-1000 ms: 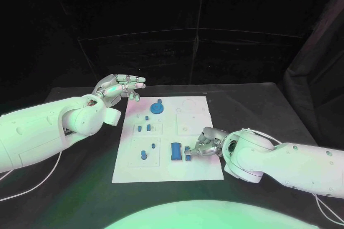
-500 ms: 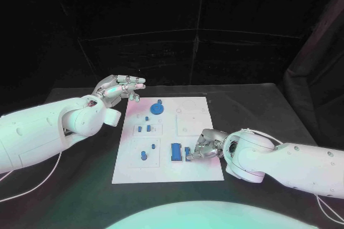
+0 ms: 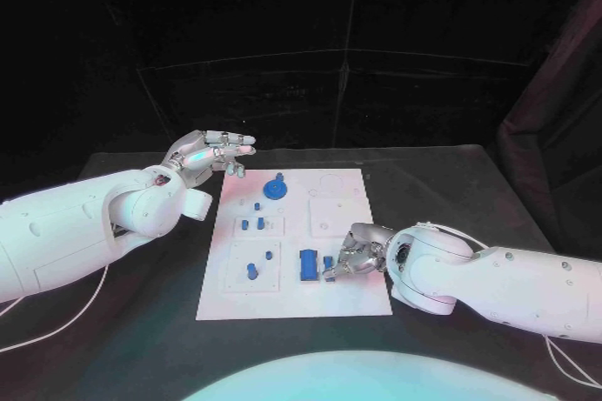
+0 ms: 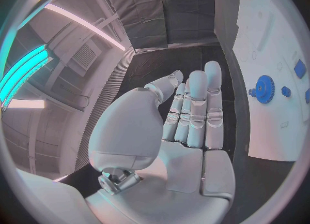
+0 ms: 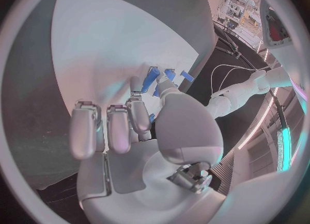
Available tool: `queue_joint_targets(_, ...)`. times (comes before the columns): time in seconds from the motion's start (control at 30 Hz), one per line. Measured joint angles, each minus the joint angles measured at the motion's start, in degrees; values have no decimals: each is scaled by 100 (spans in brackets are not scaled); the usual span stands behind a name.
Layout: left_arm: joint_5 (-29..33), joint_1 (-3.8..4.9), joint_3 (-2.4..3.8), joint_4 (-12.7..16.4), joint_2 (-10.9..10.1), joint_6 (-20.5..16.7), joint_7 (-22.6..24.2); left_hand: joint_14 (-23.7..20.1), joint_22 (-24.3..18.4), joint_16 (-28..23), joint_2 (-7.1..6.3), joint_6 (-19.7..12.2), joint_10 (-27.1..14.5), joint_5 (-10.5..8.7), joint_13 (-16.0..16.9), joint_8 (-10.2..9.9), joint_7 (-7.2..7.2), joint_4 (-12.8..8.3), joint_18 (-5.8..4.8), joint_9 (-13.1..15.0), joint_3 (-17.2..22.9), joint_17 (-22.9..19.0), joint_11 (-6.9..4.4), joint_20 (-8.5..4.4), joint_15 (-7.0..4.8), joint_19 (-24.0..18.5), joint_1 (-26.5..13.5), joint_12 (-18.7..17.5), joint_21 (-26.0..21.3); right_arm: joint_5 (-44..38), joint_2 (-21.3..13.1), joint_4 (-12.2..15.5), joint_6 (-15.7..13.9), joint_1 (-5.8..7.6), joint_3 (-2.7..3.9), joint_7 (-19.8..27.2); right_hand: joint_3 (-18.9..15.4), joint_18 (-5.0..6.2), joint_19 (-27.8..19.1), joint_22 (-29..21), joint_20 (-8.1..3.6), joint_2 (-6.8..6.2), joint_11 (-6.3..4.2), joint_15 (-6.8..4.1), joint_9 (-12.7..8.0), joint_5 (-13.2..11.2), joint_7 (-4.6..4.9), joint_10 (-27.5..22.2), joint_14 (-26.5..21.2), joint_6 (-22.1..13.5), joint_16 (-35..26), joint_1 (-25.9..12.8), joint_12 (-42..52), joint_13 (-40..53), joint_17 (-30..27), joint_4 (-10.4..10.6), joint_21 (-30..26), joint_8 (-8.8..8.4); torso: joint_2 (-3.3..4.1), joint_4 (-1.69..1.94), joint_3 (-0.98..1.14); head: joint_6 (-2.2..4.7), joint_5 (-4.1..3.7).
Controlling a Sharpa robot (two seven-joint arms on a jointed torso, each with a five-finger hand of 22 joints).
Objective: Assemble the parts on the task board
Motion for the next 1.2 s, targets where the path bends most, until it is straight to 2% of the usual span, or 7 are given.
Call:
queue_joint_targets(0.33,0,0,0,-12,2,3,-4,0,0,0,0,0,0,0,1,0,0,0,0,0,0,0,0,0,0,0,0,0,0,-59,25,-44,-6,0,-3,69,0,0,0,7,0,15,0,0,6,-2,0,0,0,0,0,15,0,0,0,0,0,0,-9,0,1,-5,3)
queue_joint_targets(0.53,0,0,0,-19,6,5,-7,0,1,0,0,0,0,0,1,0,0,0,0,0,0,-4,0,0,0,0,0,0,0,-71,-17,-13,-14,-6,-8,170,-185,0,0,6,0,99,0,0,30,-24,0,0,0,0,0,-50,0,0,-1,42,0,-21,-10,-1,3,1,3)
queue_joint_targets(0.67,0,0,0,-24,7,6,-8,0,1,0,0,0,0,0,1,0,0,0,0,0,0,-4,0,0,0,0,0,0,0,-45,-96,74,-18,-7,-9,282,-350,0,0,6,0,37,0,0,43,34,0,0,0,0,0,-151,0,0,-1,111,0,-21,-10,-4,3,12,3)
queue_joint_targets(0.93,0,-1,-1,-24,8,8,-10,0,1,0,0,0,0,0,2,0,0,0,0,0,0,-4,0,0,0,0,0,0,0,27,-216,150,5,-7,-8,455,-401,0,0,6,0,47,0,0,57,34,0,0,0,0,0,-166,0,-1,-1,83,0,-21,-4,-12,2,10,-1)
queue_joint_targets(1.03,0,-1,-1,-22,8,9,-12,0,1,0,0,0,0,0,2,0,0,0,0,0,0,-4,0,0,0,0,0,0,0,41,-237,123,41,-7,-8,475,-433,0,0,6,0,123,0,0,67,34,0,0,0,0,0,-90,0,-1,-2,52,0,-22,-5,-11,1,4,-12)
queue_joint_targets(1.2,0,-1,-1,-21,5,10,-14,0,2,0,0,0,0,0,2,0,0,1,0,0,0,-4,0,0,0,0,0,0,0,48,-249,84,109,-7,-8,478,-456,0,0,6,0,158,0,0,72,33,0,0,0,0,0,-55,0,-1,-2,29,0,-43,-6,1,-2,-2,-13)
